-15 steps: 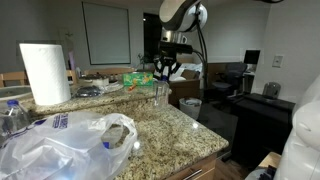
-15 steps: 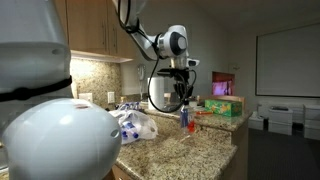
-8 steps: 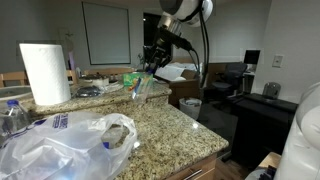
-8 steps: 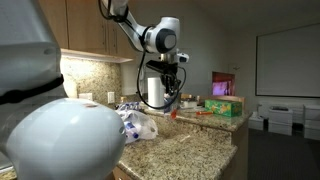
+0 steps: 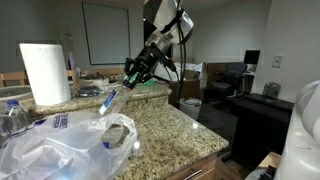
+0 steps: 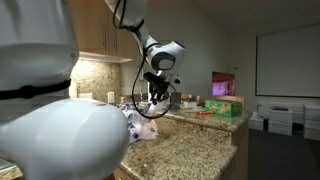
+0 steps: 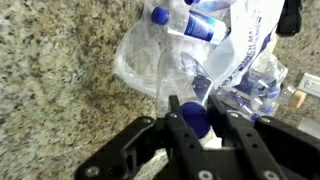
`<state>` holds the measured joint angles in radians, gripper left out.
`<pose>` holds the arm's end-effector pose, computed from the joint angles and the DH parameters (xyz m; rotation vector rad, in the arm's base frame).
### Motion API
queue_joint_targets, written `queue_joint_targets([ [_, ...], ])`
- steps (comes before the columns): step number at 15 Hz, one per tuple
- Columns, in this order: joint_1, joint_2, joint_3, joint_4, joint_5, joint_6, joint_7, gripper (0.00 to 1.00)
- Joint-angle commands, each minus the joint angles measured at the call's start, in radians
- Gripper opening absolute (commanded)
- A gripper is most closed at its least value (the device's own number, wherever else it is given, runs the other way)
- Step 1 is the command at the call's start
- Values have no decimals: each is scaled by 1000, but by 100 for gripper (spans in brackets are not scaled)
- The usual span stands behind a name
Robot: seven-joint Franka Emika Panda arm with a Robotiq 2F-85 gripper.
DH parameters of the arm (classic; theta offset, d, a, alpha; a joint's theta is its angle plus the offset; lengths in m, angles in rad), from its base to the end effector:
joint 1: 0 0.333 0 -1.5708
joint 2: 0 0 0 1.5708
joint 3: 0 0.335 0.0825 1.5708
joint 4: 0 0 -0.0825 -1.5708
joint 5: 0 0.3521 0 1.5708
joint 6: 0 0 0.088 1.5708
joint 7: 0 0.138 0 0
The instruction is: Put the bottles in the plastic
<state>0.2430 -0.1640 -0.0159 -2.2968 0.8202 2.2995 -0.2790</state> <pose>0.4661 0.1408 0.4497 -2.4852 0.0091 -0.2217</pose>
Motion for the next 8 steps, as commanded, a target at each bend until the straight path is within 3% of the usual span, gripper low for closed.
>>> queue_joint_targets([
  [1,-35,101,13,78,122,-171,-178,8],
  [8,-112,351,55,265,147,-555,-291,8],
])
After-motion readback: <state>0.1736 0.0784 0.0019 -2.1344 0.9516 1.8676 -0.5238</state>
